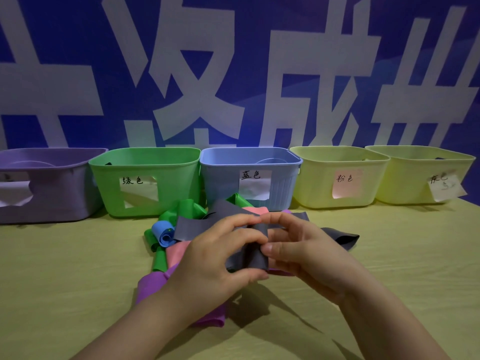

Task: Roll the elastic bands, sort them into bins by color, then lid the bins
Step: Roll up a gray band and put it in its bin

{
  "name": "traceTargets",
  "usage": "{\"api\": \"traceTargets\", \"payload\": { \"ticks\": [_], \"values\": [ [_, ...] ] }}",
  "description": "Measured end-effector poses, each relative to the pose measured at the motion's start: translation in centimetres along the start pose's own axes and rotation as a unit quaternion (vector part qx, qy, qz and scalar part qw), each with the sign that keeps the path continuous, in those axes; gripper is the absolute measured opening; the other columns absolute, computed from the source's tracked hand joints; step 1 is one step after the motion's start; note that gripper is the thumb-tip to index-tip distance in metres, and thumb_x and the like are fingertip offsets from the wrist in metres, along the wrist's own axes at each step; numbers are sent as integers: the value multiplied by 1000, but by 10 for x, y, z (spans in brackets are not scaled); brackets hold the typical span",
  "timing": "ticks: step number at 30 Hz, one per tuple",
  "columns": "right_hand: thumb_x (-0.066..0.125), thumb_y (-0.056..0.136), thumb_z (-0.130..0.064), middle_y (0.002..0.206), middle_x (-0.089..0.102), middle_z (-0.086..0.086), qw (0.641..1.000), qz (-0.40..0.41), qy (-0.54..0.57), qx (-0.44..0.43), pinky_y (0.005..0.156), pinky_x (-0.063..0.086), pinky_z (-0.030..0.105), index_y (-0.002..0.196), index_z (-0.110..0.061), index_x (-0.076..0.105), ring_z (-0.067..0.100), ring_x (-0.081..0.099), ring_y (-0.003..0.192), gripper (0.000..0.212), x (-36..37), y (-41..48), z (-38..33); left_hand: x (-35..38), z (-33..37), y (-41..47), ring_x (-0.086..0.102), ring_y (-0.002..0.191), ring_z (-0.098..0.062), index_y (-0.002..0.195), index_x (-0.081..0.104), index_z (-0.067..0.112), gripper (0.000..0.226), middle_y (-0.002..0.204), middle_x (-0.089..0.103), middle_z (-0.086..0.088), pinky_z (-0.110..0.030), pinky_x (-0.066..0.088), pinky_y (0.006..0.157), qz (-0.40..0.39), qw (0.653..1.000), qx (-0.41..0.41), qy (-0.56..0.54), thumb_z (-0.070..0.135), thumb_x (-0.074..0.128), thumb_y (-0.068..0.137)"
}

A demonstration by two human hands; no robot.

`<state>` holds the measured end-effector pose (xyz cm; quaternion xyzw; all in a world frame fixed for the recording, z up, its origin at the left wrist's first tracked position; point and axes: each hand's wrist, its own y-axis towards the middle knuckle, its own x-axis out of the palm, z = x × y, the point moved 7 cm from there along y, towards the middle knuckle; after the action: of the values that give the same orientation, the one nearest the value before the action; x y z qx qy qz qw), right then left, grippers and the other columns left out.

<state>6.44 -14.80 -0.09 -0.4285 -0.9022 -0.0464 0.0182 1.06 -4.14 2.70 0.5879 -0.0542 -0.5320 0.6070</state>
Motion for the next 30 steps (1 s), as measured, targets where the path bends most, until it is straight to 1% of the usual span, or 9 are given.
{"api": "traceTargets", "payload": {
  "ticks": [4, 6, 11, 15, 18, 22, 26, 28, 30],
  "values": [
    [60, 67, -6, 84, 64, 2, 1000, -19, 19, 2, 73, 51, 27, 115, -8, 53, 17, 62, 82, 49, 5, 1, 3, -1, -1, -1, 44, 110, 17, 100, 57, 33, 38, 117, 48, 25, -2, 30, 93, 4, 1000, 1, 13, 41, 69, 65],
    [66, 70, -8, 90, 66, 2, 999, -15, -33, -12, 76, 50, 29, 110, -13, 55, 15, 63, 85, 41, 8, 0, 2, -1, -2, -1, 43, 108, 18, 102, 53, 31, 42, 115, 50, 19, -1, 30, 91, 14, 1000, -11, 18, 41, 68, 64],
    [74, 75, -10, 92, 65, 12, 986, 85, -135, -45, 77, 53, 41, 97, -19, 57, 25, 63, 82, 29, 4, 3, 1, 5, 2, -3, 48, 105, 6, 110, 49, 27, 51, 115, 50, 14, -1, 30, 93, 13, 999, -7, 47, 39, 66, 64],
    [68, 79, -2, 94, 64, 23, 993, 80, -80, -33, 67, 52, 31, 107, -11, 54, 23, 63, 78, 33, 2, 2, 1, 6, 4, -2, 37, 111, 22, 119, 47, 35, 60, 113, 50, 28, 2, 25, 93, 8, 999, -20, 34, 39, 64, 62],
    [63, 81, 2, 86, 66, 13, 997, 63, -40, -22, 70, 53, 32, 107, -10, 54, 24, 63, 77, 30, 1, 1, 0, 5, 2, -2, 36, 112, 24, 121, 40, 43, 67, 119, 41, 43, 2, 25, 92, 3, 999, -31, 26, 41, 66, 59],
    [59, 84, 2, 75, 66, 0, 998, 42, -36, -8, 77, 49, 36, 110, -10, 53, 24, 62, 80, 29, 2, 2, 1, 3, 2, -2, 37, 106, 25, 120, 37, 47, 70, 117, 39, 47, 3, 26, 89, 7, 999, -35, 30, 46, 66, 56],
    [65, 83, -4, 83, 69, -2, 997, 47, -55, -7, 73, 54, 27, 108, -11, 55, 16, 67, 82, 29, 5, 2, 6, 4, -3, -6, 48, 99, 11, 115, 43, 41, 63, 111, 49, 29, 0, 31, 85, 27, 998, -44, 44, 49, 65, 56],
    [74, 77, -12, 97, 68, 3, 990, 80, -116, -21, 79, 55, 32, 102, -19, 59, 18, 66, 93, 30, 2, 4, 8, 5, -5, -7, 51, 96, 1, 109, 46, 33, 57, 108, 52, 17, -3, 33, 84, 35, 997, -42, 50, 49, 65, 58],
    [75, 75, -9, 95, 68, 9, 988, 99, -114, -24, 77, 56, 33, 99, -18, 60, 20, 68, 87, 30, 1, 4, 7, 6, -3, -7, 51, 95, -1, 97, 47, 29, 47, 106, 53, 15, -3, 33, 84, 34, 997, -32, 54, 48, 66, 58]
  ]
}}
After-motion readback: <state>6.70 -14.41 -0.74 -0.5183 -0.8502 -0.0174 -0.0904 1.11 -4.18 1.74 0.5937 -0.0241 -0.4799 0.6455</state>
